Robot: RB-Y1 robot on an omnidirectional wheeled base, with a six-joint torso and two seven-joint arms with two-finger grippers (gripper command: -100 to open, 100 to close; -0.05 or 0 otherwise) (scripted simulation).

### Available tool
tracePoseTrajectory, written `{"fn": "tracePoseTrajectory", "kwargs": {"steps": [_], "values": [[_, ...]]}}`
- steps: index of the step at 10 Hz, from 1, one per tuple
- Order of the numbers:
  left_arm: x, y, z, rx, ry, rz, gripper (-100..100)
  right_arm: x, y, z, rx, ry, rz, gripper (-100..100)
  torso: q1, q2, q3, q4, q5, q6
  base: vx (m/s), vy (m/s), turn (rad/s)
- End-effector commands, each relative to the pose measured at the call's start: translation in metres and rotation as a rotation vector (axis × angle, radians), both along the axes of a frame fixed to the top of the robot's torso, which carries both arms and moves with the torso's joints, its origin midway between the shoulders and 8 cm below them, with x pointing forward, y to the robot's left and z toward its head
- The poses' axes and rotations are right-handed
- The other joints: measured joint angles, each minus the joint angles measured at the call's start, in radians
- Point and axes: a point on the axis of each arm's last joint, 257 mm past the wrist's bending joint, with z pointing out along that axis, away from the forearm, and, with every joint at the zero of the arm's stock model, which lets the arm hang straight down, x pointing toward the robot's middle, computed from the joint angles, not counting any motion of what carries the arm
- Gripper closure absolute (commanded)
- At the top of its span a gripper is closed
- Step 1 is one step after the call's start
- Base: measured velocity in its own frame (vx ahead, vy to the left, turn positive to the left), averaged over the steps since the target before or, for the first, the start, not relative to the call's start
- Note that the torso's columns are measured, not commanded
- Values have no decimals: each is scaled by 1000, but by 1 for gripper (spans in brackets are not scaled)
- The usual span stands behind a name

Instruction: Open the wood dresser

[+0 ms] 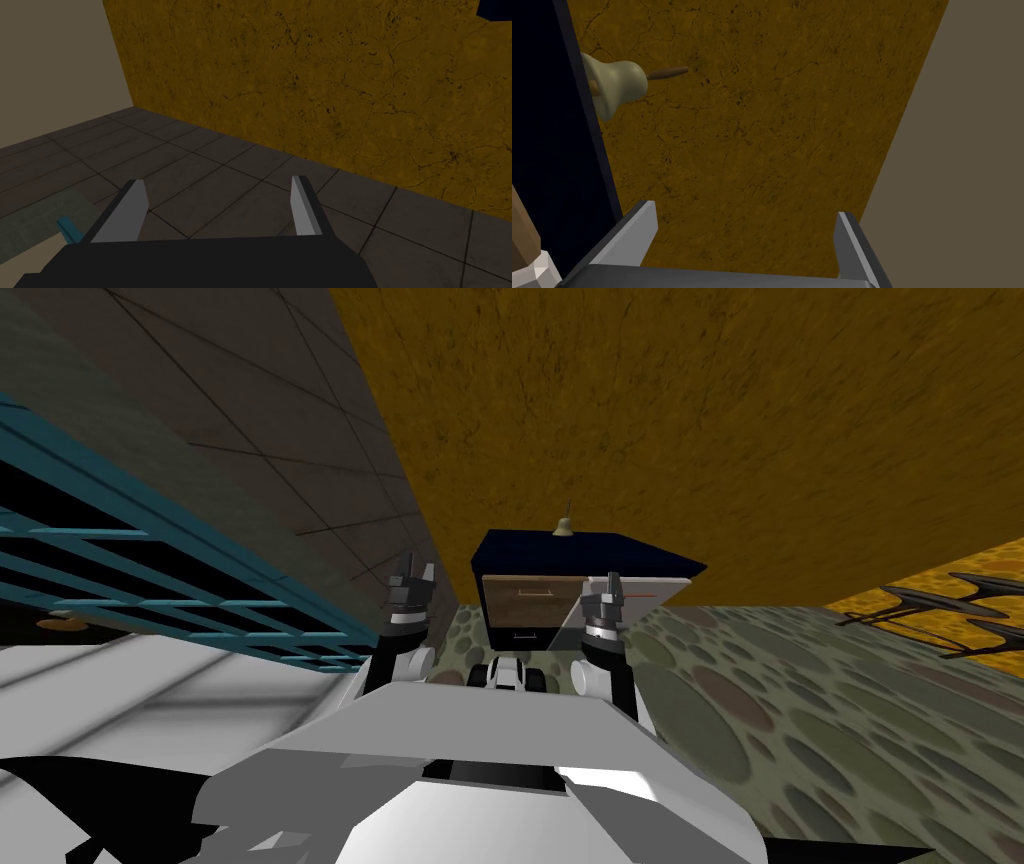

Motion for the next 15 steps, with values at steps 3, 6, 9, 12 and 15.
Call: {"fn": "tracePoseTrajectory", "kwargs": {"steps": [3,6,9,12,15], "values": [[0,0,0,0,0,0,0,-1,11,-3,-243,15,-45,-100,0,12,-25,13,0,0,49,23,-76],[0,0,0,0,0,0,0,-3,17,-5,-388,15,-94,-100,-1,15,-24,14,0,0,38,15,-60],[0,0,0,0,0,0,0,-4,19,-7,-479,14,-137,-100,0,13,-25,14,0,0,42,17,-68],[0,0,0,0,0,0,0,-6,24,-11,-620,6,-195,-100,0,14,-25,14,0,0,46,24,-79],[0,0,0,0,0,0,0,-7,27,-13,-724,-1,-251,-100,0,13,-25,14,0,0,45,21,-71]]}}
